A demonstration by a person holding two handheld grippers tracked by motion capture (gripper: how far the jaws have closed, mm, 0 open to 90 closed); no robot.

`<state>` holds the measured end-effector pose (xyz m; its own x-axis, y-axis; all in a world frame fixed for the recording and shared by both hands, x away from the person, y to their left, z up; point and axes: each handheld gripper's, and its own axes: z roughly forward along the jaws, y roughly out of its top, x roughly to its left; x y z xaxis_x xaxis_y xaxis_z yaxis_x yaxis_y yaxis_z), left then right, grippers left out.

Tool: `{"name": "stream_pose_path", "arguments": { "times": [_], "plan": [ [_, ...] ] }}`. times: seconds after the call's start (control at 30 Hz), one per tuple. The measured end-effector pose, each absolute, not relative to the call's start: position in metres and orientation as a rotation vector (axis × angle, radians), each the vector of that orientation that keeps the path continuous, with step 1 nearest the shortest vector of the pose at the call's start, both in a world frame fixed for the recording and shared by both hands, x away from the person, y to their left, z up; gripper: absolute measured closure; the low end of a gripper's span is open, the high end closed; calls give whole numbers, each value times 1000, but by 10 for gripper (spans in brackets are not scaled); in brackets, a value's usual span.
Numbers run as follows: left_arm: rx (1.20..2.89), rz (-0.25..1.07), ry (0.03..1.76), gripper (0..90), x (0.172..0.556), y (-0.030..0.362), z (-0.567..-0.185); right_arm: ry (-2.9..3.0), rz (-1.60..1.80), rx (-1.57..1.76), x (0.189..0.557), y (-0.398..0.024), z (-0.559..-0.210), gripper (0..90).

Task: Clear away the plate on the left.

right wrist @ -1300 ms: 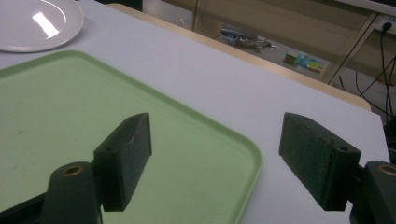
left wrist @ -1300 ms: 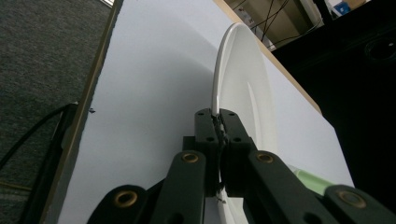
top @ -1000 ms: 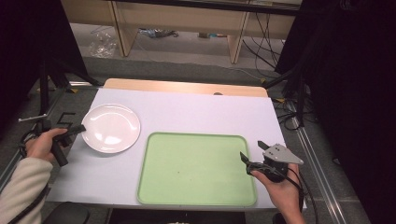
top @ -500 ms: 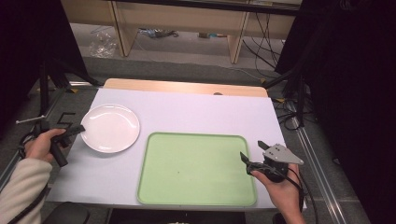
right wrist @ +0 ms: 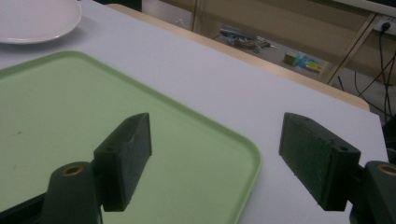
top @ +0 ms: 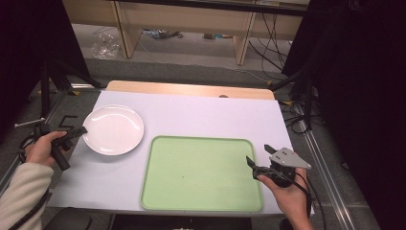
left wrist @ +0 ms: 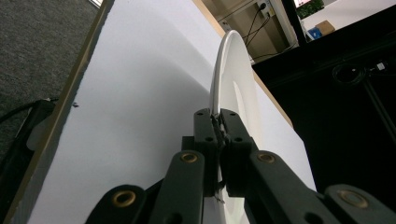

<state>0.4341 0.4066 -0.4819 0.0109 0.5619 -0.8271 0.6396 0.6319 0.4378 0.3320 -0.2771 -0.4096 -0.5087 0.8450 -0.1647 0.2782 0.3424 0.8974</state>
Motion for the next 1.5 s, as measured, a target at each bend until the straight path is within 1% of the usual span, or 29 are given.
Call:
{"name": "stream_pose_path", "arguments": {
  "times": [0.2,0.3,0.33,0.67,1.5],
  "plan": [
    [1012,-86,1659,866,434,405,-479,1969,1142,979,332,-277,-409,261],
    [1012,-88,1648,865,434,403,-477,1969,1141,979,332,-277,-409,261],
    [999,-95,1620,865,434,402,-477,1976,1130,982,331,-277,-409,261],
    [1021,-109,1630,865,435,397,-473,1961,1141,976,332,-277,-409,261],
    [1038,-142,1582,866,439,381,-466,1968,1137,975,332,-276,-409,262]
  ]
}}
